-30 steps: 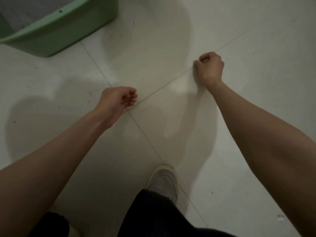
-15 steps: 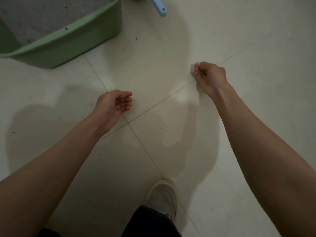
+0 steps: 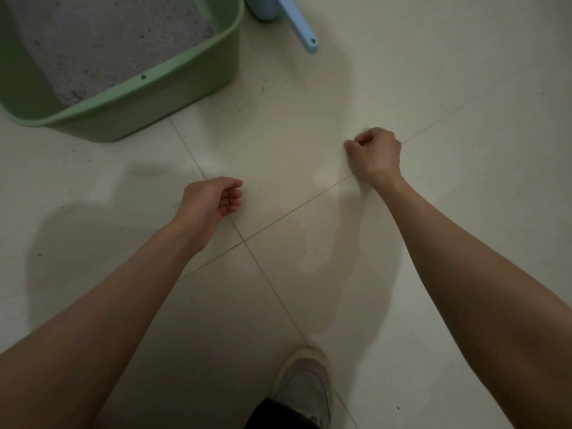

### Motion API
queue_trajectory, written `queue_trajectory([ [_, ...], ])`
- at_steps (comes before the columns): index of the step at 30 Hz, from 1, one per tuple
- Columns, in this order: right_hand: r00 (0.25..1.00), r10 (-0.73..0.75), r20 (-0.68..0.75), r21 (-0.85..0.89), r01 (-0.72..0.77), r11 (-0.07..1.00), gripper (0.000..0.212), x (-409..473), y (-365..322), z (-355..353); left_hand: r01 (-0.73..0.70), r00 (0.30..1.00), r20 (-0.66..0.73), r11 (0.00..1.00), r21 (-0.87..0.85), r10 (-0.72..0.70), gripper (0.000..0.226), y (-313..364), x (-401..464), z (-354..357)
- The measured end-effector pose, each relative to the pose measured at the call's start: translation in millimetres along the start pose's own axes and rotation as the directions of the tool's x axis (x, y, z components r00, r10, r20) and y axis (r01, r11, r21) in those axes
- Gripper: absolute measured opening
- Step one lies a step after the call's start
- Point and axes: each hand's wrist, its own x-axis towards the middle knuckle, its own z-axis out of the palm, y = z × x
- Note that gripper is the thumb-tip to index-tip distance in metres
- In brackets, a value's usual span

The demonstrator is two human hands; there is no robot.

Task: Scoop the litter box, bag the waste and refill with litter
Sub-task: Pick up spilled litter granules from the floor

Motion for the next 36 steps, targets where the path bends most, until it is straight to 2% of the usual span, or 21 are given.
queue_trajectory([
  [5,1.0,-0.014,0.0,-0.013,0.014,1.0,0.019,-0.5,-6.8,0.3,-0.134,0.976,-0.121,0.943,0.306,0.178,0.012,10.2,23.4,4.7],
  [8,0.999,-0.013,0.035,-0.04,0.014,0.999,0.021,3.1,-9.0,-0.2,-0.207,0.914,-0.212,0.847,0.49,0.346,0.013,24.5,38.9,14.9],
  [10,0.998,-0.025,0.064,-0.06,0.029,0.998,0.021,4.4,-9.3,-1.8,-0.258,0.865,-0.235,0.795,0.549,0.443,0.018,34.9,46.6,24.3],
  [12,0.997,-0.024,0.07,0.004,0.023,1.0,0.019,4.8,-7.6,-5.3,-0.297,0.836,-0.243,0.778,0.554,0.492,0.02,43.2,56.8,34.2],
  [14,0.998,0.012,0.07,0.156,-0.023,0.987,0.019,4.3,-4.3,-10.2,-0.299,0.827,-0.243,0.763,0.573,0.507,0.023,47.6,68.3,41.2],
  [16,0.998,0.016,0.067,0.214,-0.03,0.976,0.023,5.0,-1.2,-12.5,-0.271,0.83,-0.23,0.726,0.632,0.509,0.028,49.1,79.6,44.6],
  [19,0.998,-0.012,0.069,0.151,0.002,0.989,0.02,4.8,-0.6,-9.5,-0.248,0.823,-0.211,0.668,0.702,0.527,0.033,50.6,88.6,45.8],
  [25,0.994,-0.086,0.06,0.108,0.079,0.991,0.003,2.2,8.0,1.0,-0.256,0.806,-0.247,0.693,0.675,0.538,0.033,52.5,93.5,49.0],
  [33,0.991,-0.131,0.027,-0.041,0.132,0.99,0.012,0.8,4.3,5.5,-0.222,0.791,-0.272,0.671,0.708,0.548,0.023,54.2,100.4,52.5],
  [36,0.998,-0.047,0.031,0.036,0.046,0.998,0.015,2.4,-4.2,2.9,-0.229,0.803,-0.239,0.652,0.723,0.547,0.023,54.9,100.3,52.3],
])
